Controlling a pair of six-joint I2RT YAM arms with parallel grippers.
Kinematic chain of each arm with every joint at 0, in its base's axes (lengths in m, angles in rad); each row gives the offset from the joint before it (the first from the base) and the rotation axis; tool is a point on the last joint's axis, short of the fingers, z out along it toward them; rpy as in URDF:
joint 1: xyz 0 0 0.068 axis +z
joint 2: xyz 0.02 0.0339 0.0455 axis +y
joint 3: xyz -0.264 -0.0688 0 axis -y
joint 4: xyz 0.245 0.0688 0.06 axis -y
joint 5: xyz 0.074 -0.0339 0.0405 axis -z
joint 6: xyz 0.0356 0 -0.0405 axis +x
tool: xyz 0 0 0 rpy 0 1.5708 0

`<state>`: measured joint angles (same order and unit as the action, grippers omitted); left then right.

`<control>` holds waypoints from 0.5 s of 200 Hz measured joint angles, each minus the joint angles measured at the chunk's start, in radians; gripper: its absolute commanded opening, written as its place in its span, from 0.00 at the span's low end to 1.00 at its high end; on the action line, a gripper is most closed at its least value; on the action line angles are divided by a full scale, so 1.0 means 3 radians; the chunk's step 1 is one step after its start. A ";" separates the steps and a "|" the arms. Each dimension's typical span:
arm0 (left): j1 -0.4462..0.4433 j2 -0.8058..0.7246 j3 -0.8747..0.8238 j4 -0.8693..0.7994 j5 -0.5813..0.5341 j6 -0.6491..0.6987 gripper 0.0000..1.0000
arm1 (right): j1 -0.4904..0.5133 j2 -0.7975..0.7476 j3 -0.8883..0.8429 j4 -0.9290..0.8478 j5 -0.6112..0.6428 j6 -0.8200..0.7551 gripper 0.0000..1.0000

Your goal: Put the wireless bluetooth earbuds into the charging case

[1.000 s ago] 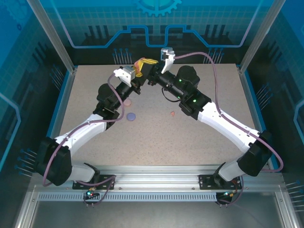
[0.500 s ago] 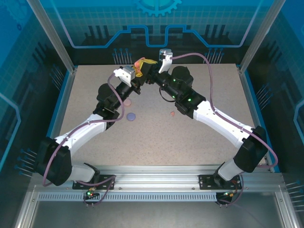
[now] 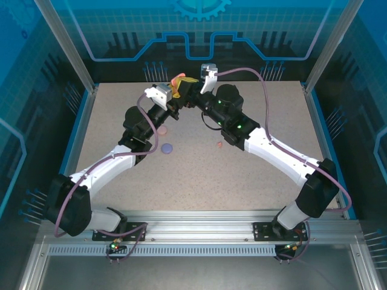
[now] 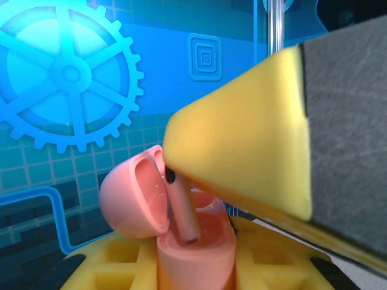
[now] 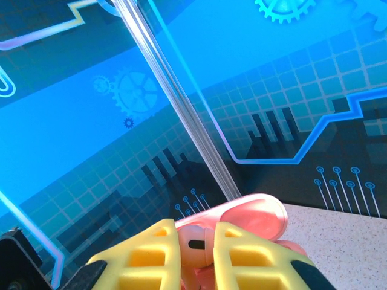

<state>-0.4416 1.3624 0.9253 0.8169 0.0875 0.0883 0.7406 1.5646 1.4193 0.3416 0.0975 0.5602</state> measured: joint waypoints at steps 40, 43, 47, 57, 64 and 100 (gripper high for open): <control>0.0000 0.0000 0.0006 -0.0015 0.0000 0.0000 0.00 | 0.0000 0.0004 0.0000 -0.0004 0.0000 0.0001 0.13; 0.0000 0.0000 0.0008 -0.0015 0.0000 0.0000 0.00 | 0.0000 0.0004 0.0000 -0.0004 0.0000 0.0000 0.12; 0.0000 0.0000 0.0009 -0.0018 0.0000 0.0000 0.00 | 0.0000 0.0004 0.0000 -0.0004 -0.0001 0.0000 0.12; 0.0000 0.0000 0.0011 -0.0027 0.0000 0.0000 0.00 | -0.0004 0.0004 0.0000 -0.0008 -0.0001 0.0000 0.12; 0.0000 0.0000 0.0011 -0.0029 0.0000 0.0000 0.00 | -0.0004 0.0004 0.0000 -0.0011 -0.0003 0.0000 0.12; 0.0000 0.0000 0.0011 -0.0039 0.0000 0.0000 0.00 | -0.0005 0.0006 0.0000 -0.0017 -0.0014 0.0001 0.12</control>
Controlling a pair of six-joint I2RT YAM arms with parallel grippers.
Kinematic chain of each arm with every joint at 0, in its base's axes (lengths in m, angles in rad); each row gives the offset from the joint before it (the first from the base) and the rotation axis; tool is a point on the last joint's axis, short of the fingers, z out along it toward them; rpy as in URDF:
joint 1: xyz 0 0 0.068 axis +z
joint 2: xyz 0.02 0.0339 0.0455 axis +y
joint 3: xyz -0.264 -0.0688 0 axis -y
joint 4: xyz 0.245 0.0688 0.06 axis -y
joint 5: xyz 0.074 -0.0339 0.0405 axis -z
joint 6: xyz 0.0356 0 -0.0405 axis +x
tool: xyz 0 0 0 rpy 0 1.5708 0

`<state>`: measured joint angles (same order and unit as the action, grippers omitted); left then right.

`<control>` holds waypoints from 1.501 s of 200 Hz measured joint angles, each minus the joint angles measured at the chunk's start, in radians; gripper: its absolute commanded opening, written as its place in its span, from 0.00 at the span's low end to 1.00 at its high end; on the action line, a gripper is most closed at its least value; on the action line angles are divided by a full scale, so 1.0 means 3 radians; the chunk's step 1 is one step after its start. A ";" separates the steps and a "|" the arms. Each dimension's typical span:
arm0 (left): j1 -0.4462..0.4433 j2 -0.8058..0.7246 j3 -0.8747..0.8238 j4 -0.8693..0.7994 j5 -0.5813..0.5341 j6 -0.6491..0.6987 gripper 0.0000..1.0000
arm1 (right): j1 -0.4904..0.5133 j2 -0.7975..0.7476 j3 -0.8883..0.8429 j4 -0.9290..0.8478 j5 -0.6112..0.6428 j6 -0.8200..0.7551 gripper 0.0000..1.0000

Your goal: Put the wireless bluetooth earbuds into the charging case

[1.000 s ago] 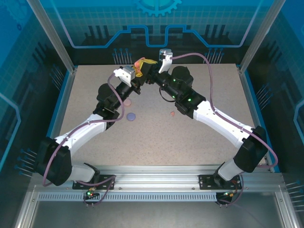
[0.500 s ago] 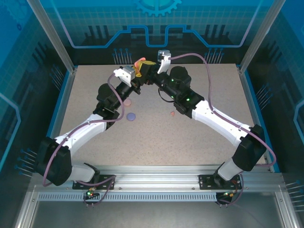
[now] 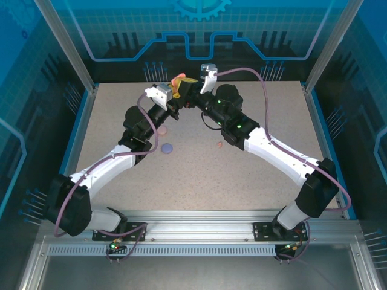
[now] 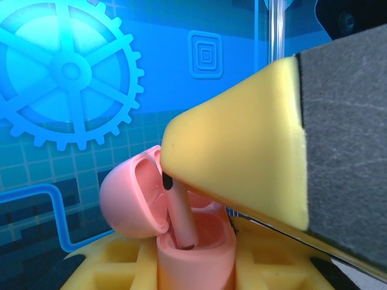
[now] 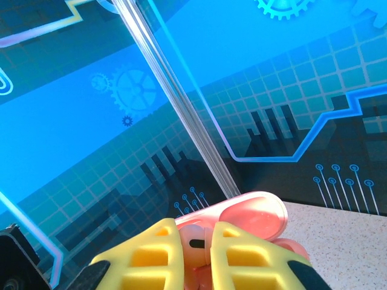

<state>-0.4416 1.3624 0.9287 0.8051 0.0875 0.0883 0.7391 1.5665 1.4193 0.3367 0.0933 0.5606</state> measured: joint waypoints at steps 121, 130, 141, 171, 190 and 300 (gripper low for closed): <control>0.0000 0.0000 0.0001 -0.0175 0.0003 0.0001 0.00 | -0.0008 -0.0001 -0.0061 -0.0079 -0.0050 -0.0004 0.12; 0.0000 0.0000 0.0001 -0.0198 0.0003 0.0001 0.00 | -0.0008 -0.0001 -0.0060 -0.0102 -0.0047 -0.0004 0.13; -0.0001 0.0000 0.0001 -0.0216 0.0006 0.0001 0.00 | -0.0008 -0.0001 -0.0060 -0.0125 -0.0036 -0.0004 0.14; -0.0003 0.0000 0.0001 -0.0252 0.0014 0.0001 0.00 | -0.0008 -0.0001 -0.0056 -0.0170 -0.0015 0.0008 0.26; -0.0003 0.0000 0.0001 -0.0276 0.0014 0.0000 0.00 | -0.0010 -0.0001 -0.0036 -0.0224 0.0010 0.0046 0.31; -0.0006 0.0000 0.0001 -0.0245 0.0025 -0.0013 0.00 | -0.0135 0.0008 0.0051 -0.0348 -0.0023 0.0337 0.64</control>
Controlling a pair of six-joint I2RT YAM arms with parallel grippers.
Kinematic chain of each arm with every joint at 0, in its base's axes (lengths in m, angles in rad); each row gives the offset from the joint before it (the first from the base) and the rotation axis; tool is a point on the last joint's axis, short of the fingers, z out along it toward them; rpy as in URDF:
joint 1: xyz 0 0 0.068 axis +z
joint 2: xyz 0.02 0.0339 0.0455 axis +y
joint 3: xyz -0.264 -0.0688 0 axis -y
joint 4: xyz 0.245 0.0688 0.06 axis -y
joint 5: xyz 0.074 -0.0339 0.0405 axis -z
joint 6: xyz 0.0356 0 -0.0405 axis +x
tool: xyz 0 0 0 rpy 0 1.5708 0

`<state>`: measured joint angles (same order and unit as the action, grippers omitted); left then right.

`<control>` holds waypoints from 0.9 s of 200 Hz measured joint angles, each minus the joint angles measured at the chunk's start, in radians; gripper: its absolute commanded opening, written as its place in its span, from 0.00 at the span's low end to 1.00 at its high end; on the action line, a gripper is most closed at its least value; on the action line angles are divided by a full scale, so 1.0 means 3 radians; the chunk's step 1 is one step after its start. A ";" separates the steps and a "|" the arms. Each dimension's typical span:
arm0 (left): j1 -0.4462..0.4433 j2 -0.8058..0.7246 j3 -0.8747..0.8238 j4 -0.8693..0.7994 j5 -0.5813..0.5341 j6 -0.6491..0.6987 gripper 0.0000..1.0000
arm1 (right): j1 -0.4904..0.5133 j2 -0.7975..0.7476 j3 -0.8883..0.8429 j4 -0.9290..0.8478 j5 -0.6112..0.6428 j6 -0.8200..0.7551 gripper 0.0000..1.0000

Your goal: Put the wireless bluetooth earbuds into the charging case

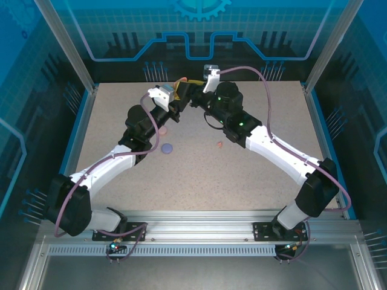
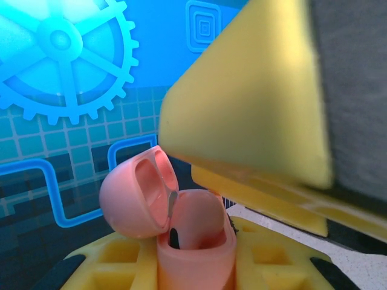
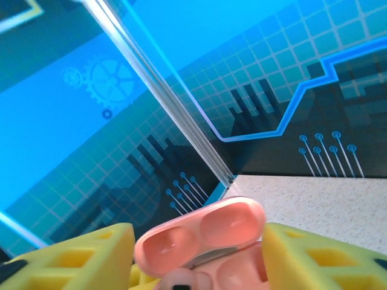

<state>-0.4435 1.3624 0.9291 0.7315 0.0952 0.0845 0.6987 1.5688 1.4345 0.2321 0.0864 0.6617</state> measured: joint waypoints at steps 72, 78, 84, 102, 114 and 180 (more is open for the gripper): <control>-0.0010 -0.0032 0.0000 0.0076 0.0000 -0.0011 0.00 | -0.0420 -0.0497 -0.0051 -0.0483 -0.0075 0.0239 0.75; -0.0010 -0.0046 0.0000 0.0078 0.0001 -0.0010 0.00 | -0.0472 -0.0608 -0.0080 -0.0551 -0.0064 0.0248 0.76; -0.0010 -0.0056 0.0000 0.0078 0.0001 -0.0010 0.00 | -0.0519 -0.0707 -0.0113 -0.0605 -0.0048 0.0256 0.76; -0.0010 -0.0090 0.0000 0.0078 0.0001 -0.0010 0.00 | -0.0660 -0.0968 -0.0225 -0.0807 -0.0022 0.0277 0.77; -0.0010 -0.0109 0.0000 0.0076 0.0001 -0.0011 0.00 | -0.0740 -0.1061 -0.0281 -0.0966 -0.0011 0.0295 0.77; -0.0011 -0.0271 -0.0018 0.0037 0.0027 -0.0008 0.00 | -0.0828 -0.0655 -0.0331 -0.2155 0.0092 0.0306 0.76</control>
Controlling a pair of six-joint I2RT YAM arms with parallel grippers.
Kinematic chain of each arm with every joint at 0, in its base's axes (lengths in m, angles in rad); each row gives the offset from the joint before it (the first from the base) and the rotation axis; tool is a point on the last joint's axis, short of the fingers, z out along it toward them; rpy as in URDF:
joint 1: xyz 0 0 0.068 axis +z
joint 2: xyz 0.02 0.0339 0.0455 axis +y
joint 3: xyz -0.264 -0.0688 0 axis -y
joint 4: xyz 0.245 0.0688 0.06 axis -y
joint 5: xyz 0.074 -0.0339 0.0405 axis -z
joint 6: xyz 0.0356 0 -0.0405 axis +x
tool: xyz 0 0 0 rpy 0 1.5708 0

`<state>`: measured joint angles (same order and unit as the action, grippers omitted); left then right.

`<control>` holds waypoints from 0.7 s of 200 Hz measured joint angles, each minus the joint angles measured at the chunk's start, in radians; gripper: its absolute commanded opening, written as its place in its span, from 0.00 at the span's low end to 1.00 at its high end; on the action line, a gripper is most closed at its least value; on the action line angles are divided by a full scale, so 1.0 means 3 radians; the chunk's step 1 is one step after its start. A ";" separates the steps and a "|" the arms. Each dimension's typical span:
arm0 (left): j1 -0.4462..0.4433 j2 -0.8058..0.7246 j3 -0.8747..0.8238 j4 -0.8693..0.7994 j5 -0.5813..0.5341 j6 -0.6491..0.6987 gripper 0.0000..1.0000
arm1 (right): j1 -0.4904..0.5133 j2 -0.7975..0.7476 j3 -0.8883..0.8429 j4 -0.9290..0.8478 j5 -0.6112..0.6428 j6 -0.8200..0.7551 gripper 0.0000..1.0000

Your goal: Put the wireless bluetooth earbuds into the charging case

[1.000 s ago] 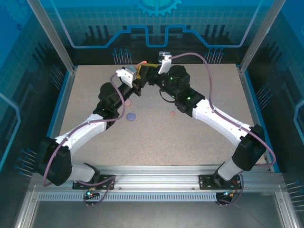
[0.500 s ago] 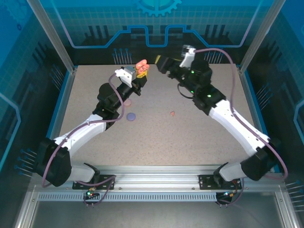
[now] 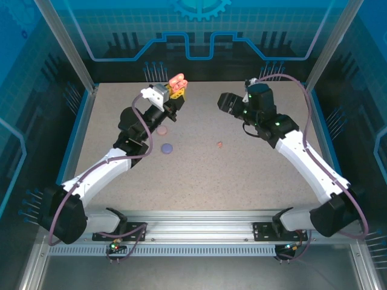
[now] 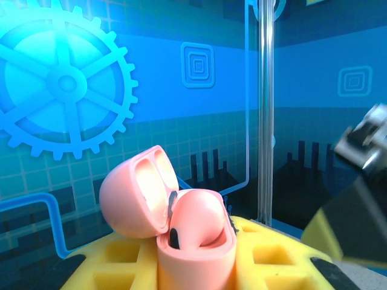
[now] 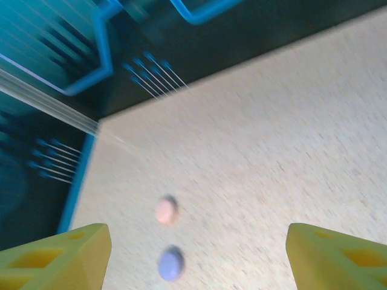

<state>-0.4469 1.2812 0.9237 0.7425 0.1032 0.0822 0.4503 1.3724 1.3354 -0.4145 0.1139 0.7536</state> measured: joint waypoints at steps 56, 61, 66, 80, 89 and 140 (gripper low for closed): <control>-0.0004 -0.0089 -0.0126 -0.0008 0.0037 0.0008 0.00 | 0.0015 0.0635 0.0286 -0.0815 0.0140 -0.0006 0.74; -0.0004 -0.0090 -0.0144 -0.0001 0.0036 0.0005 0.00 | 0.0023 0.0689 0.0319 -0.0874 0.0158 -0.0004 0.74; -0.0004 -0.0090 -0.0158 0.0000 0.0036 -0.0004 0.00 | 0.0032 0.0750 0.0351 -0.0930 0.0173 -0.0004 0.74; -0.0004 -0.0090 -0.0197 0.0003 0.0036 -0.0013 0.00 | 0.0069 0.0923 0.0441 -0.1053 0.0217 -0.0003 0.73; -0.0004 -0.0090 -0.0209 0.0001 0.0036 -0.0014 0.00 | 0.0093 0.1040 0.0495 -0.1124 0.0242 0.0006 0.72; -0.0004 -0.0093 -0.0238 0.0041 0.0023 -0.0081 0.00 | 0.0221 0.1764 0.0736 -0.1358 0.0287 -0.0247 0.67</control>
<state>-0.4480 1.2533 0.8524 0.7547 0.1101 0.0578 0.5167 1.9015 1.5562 -0.8219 0.2001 0.6796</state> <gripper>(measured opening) 0.238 0.687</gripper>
